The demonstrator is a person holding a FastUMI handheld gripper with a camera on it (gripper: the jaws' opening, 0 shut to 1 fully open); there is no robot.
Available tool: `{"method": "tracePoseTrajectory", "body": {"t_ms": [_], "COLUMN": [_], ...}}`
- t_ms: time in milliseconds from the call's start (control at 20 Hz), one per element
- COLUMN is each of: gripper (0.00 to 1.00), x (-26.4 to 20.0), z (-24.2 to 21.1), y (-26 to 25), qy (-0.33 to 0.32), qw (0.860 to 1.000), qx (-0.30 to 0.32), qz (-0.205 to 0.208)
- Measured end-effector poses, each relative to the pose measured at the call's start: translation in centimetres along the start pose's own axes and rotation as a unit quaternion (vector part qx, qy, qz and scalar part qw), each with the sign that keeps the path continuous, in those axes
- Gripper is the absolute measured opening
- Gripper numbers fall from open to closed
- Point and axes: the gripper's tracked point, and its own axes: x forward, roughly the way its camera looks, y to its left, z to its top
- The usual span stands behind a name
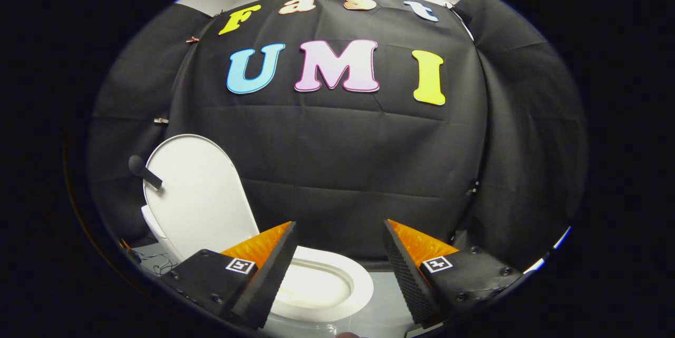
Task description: Open the toilet lid.
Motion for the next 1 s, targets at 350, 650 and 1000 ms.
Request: {"method": "tracePoseTrajectory", "body": {"t_ms": [350, 650, 1000], "gripper": [0.99, 0.99, 0.99], "x": [0.4, 0.2, 0.2], "z": [1.9, 3.0, 2.8], "y": [-1.7, -2.0, -2.2], "qy": [-0.026, -0.034, -0.032], "qw": [1.0, 0.999, 0.999], "qx": [0.002, 0.0, -0.009], "qz": [-0.016, -0.024, -0.028]}}
